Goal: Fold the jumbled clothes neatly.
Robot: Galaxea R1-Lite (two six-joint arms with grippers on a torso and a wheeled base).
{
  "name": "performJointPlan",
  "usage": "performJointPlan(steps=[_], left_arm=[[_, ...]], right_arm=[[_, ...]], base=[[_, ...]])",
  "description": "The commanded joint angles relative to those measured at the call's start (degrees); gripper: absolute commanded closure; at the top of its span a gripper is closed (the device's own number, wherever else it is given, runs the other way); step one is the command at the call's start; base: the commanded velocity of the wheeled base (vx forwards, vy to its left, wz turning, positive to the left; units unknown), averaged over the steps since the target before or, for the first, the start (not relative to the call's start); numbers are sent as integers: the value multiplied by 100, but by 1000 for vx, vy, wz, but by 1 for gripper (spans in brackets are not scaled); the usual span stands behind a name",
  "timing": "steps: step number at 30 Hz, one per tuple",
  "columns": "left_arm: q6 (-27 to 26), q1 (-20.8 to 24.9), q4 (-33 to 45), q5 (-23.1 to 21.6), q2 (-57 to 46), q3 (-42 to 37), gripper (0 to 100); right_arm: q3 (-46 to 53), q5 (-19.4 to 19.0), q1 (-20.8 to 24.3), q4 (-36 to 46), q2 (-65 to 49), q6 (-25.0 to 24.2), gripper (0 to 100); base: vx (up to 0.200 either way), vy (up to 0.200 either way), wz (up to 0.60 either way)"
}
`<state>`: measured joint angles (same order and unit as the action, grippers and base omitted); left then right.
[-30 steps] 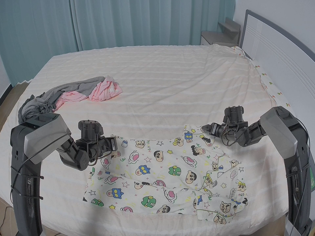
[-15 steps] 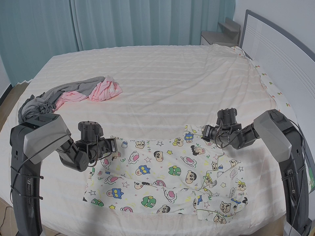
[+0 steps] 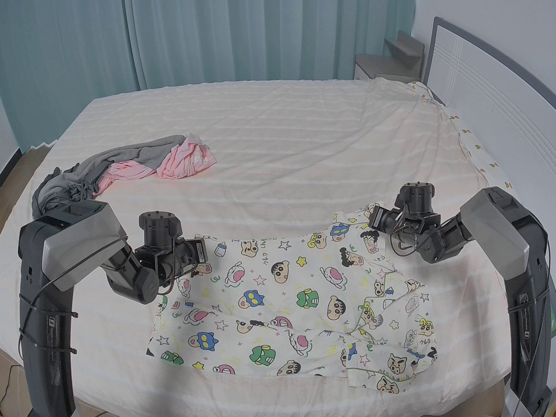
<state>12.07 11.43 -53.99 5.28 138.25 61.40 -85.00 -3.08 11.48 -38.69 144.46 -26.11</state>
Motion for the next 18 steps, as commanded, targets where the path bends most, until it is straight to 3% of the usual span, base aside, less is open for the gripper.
performJointPlan(steps=[1, 10, 18], left_arm=[[-3, 69, -94, 105, -18, -6, 100], [24, 96, -94, 105, -114, -14, 100], [85, 17, -6, -9, -79, 153, 100]], right_arm=[[239, -34, -94, -218, -252, -34, 100], [1083, -614, -76, -481, -832, -166, 100], [1434, -632, 3, -683, -779, -131, 100]], base=[[0, 0, 0], [0, 0, 0], [0, 0, 0]])
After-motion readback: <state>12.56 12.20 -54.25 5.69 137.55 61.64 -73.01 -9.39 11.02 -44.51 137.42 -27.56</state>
